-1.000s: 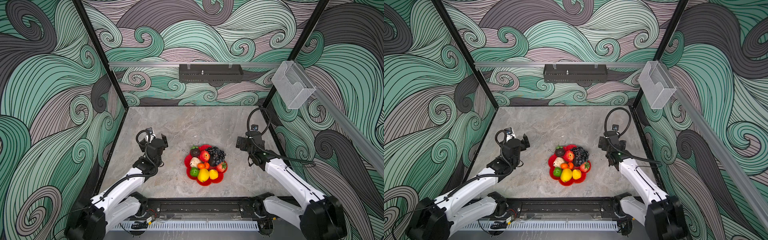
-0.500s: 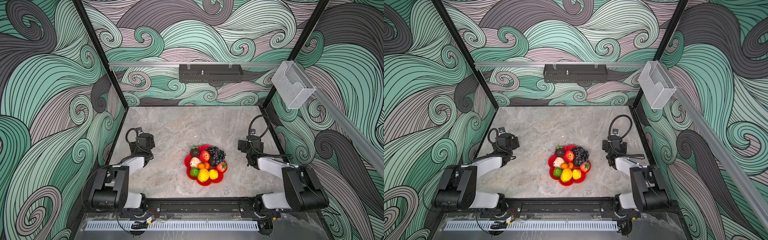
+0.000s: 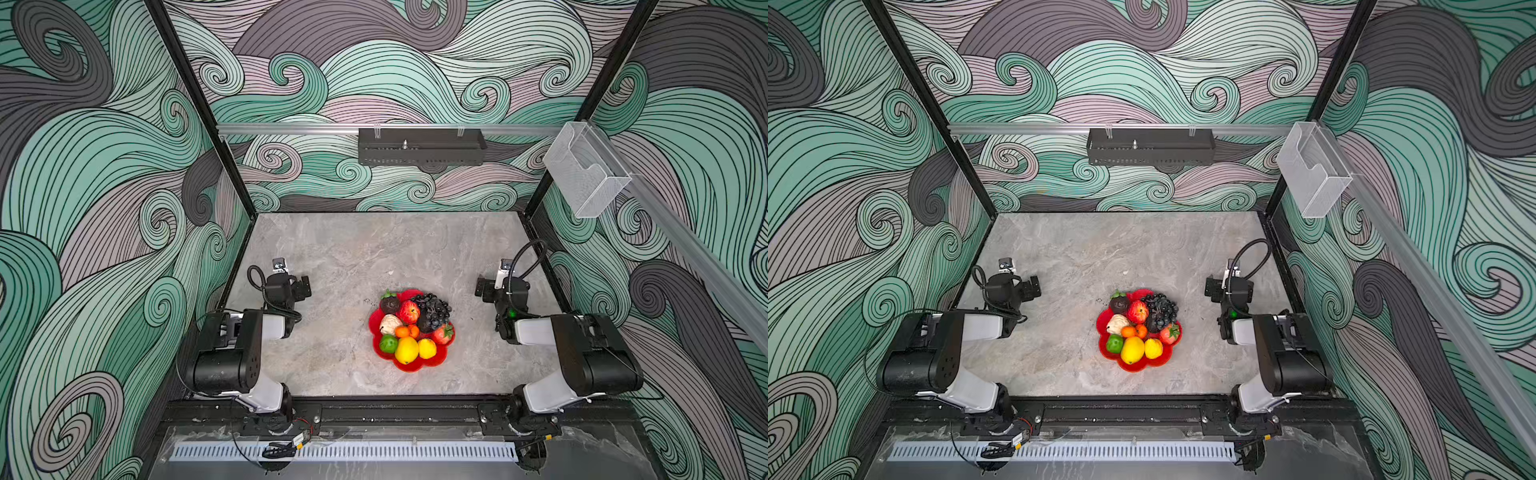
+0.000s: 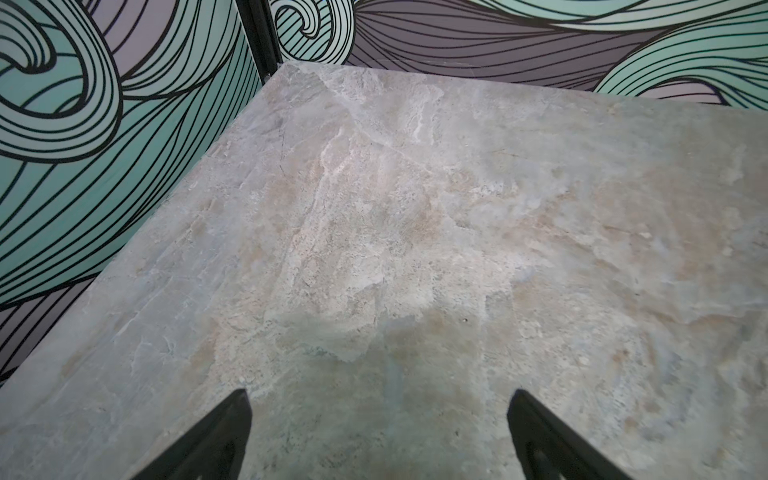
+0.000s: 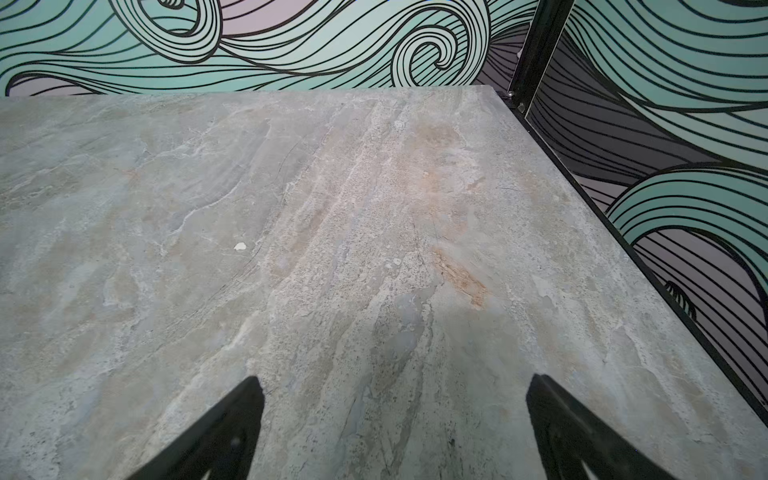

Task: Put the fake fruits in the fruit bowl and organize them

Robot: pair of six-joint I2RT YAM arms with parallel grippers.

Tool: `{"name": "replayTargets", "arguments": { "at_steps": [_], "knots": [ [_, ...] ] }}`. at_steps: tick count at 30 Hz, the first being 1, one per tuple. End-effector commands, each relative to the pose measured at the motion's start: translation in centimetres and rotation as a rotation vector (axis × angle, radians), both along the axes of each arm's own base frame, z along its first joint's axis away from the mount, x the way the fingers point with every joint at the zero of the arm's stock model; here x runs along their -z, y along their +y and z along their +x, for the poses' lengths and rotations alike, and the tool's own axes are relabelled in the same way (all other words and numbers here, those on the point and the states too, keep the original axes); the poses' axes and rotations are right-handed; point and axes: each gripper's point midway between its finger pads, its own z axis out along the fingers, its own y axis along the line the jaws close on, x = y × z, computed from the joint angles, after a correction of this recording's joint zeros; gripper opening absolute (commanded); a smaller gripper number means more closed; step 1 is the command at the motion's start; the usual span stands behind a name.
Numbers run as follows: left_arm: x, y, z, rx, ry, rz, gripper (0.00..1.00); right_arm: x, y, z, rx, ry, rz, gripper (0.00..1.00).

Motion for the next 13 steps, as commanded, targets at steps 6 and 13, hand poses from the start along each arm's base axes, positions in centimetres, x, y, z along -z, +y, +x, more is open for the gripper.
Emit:
{"name": "replayTargets", "arguments": {
  "at_steps": [6,13],
  "knots": [
    [-1.24,-0.29,0.61,0.009,-0.013,-0.01,0.99,-1.45,0.5,0.94,-0.025,-0.044,0.007,0.99],
    [-1.21,-0.34,0.64,0.013,-0.017,-0.003,0.99,-1.65,0.53,0.8,-0.028,-0.057,0.005,0.99]
  ]
}}
